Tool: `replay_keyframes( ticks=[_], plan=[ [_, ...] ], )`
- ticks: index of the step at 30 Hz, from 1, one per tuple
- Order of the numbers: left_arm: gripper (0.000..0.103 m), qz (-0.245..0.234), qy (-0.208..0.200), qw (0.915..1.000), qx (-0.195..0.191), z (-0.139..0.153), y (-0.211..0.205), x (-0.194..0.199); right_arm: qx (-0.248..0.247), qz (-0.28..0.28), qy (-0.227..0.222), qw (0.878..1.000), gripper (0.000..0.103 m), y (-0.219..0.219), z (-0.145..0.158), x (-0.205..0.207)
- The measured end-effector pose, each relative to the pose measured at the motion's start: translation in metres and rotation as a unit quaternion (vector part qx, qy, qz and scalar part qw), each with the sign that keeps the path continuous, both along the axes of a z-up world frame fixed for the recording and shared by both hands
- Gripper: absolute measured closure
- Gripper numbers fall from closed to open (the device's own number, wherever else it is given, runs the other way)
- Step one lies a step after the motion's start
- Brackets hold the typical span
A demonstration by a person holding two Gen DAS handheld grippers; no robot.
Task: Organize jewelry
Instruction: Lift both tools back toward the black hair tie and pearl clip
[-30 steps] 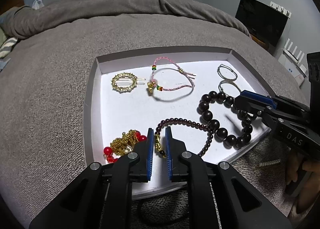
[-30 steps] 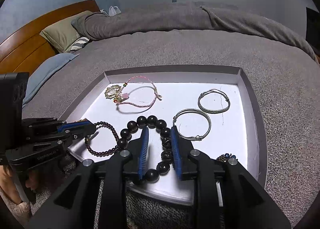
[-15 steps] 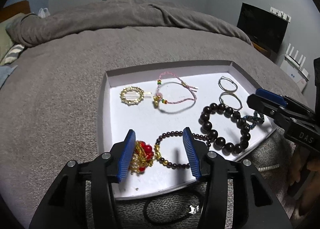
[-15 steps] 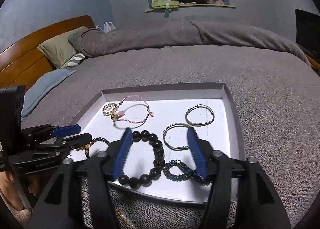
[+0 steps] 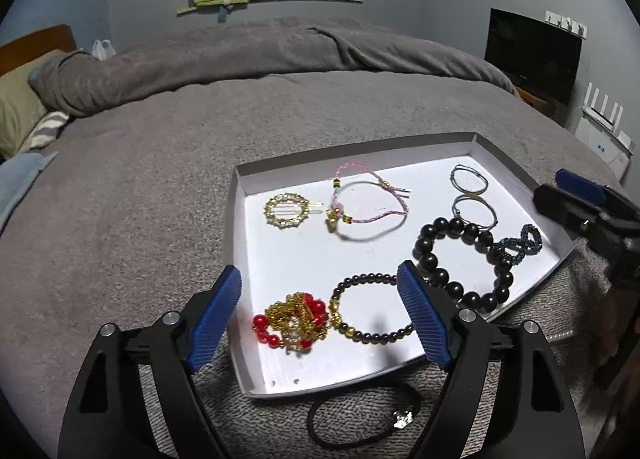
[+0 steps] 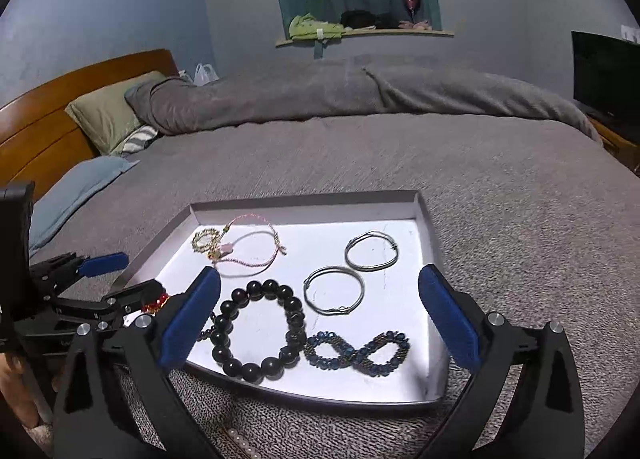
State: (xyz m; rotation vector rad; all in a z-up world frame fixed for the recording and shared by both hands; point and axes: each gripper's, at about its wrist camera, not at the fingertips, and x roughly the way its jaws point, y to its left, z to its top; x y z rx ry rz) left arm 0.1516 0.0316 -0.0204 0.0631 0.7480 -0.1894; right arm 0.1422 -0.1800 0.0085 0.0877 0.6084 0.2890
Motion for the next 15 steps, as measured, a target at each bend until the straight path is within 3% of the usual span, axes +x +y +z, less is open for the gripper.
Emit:
replay_keyframes(
  ticks=[8,15],
  plan=[
    [0.013,0.018,-0.020,0.9995,0.014,0.007,0.004,-0.013,0.014,-0.021,-0.027,0.999,0.005,-0.015,0.012,-0.023],
    [0.011,0.026,-0.031,0.9988,0.027,0.007,0.007,-0.033,-0.009,-0.026,-0.056,0.998,0.005,-0.016,0.012,-0.053]
  ],
)
